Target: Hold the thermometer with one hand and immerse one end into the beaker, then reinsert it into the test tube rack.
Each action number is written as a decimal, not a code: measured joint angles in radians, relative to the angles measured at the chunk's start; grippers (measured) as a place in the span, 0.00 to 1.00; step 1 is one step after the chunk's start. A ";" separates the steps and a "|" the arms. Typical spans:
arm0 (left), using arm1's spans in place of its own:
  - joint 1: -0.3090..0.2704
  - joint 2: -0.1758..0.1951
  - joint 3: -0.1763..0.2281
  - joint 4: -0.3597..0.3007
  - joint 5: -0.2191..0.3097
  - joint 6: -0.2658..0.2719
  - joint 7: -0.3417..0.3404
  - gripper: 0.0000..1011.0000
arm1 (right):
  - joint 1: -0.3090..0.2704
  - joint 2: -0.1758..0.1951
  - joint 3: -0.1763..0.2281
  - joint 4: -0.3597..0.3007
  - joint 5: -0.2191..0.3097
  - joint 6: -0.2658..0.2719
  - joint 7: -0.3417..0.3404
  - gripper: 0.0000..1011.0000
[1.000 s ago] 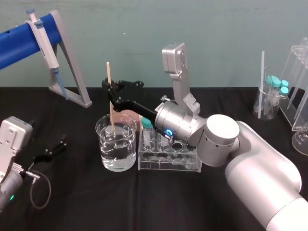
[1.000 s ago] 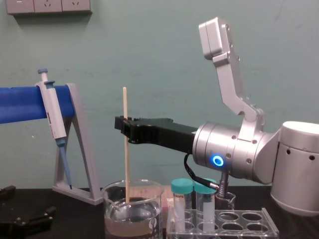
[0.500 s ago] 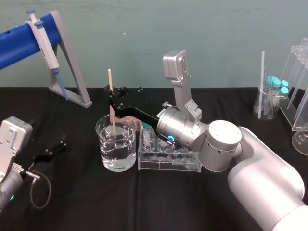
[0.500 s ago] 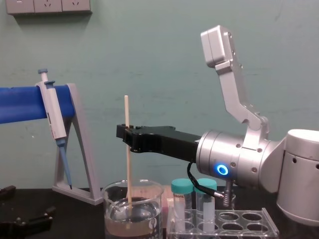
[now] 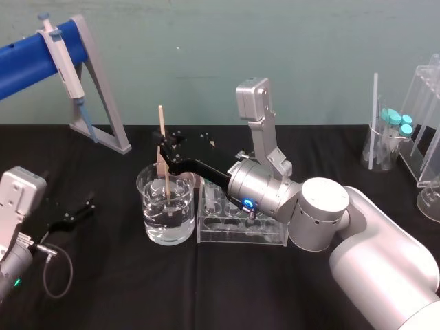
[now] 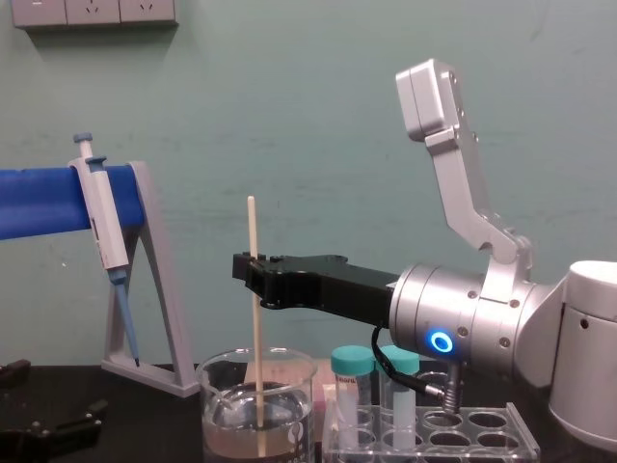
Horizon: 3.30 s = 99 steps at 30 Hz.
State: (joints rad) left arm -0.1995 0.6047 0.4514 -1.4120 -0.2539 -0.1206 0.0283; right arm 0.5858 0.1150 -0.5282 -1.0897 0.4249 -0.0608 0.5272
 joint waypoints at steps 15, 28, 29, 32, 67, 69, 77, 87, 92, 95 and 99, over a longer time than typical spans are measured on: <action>0.000 0.000 0.000 0.000 0.000 0.000 0.000 0.99 | 0.001 -0.001 -0.001 0.004 -0.002 -0.002 0.000 0.05; 0.000 0.000 0.000 0.000 0.000 0.000 0.000 0.99 | 0.001 -0.002 -0.001 0.005 -0.002 -0.003 -0.002 0.05; 0.000 0.000 0.000 0.000 0.000 0.000 0.000 0.99 | 0.001 -0.002 -0.001 0.005 -0.001 -0.003 -0.002 0.05; 0.000 0.000 0.000 0.000 0.000 0.000 0.000 0.99 | 0.001 -0.002 -0.001 0.005 -0.001 -0.003 -0.002 0.05; 0.000 0.000 0.000 0.000 0.000 0.000 0.000 0.99 | 0.001 -0.002 -0.001 0.005 0.000 -0.003 -0.002 0.05; 0.000 0.000 0.000 0.000 0.000 0.000 0.000 0.99 | 0.001 -0.002 -0.001 0.005 0.000 -0.003 -0.002 0.05; 0.000 0.000 0.000 0.000 0.000 0.000 0.000 0.99 | 0.001 -0.002 -0.001 0.005 0.000 -0.003 -0.002 0.05; 0.000 0.000 0.000 0.000 0.000 0.000 0.000 0.99 | 0.001 -0.002 -0.001 0.005 0.000 -0.003 -0.002 0.05; 0.000 0.000 0.000 0.000 0.000 0.000 0.000 0.99 | 0.001 -0.002 -0.001 0.005 0.000 -0.003 -0.002 0.05; 0.000 0.000 0.000 0.000 0.000 0.000 0.000 0.99 | 0.001 -0.002 -0.001 0.005 0.000 -0.003 -0.002 0.05; 0.000 0.000 0.000 0.000 0.000 0.000 0.000 0.99 | 0.001 -0.002 -0.001 0.005 0.000 -0.003 -0.002 0.05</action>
State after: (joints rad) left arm -0.1996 0.6047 0.4514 -1.4120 -0.2539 -0.1205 0.0283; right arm 0.5871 0.1131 -0.5294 -1.0848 0.4247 -0.0640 0.5253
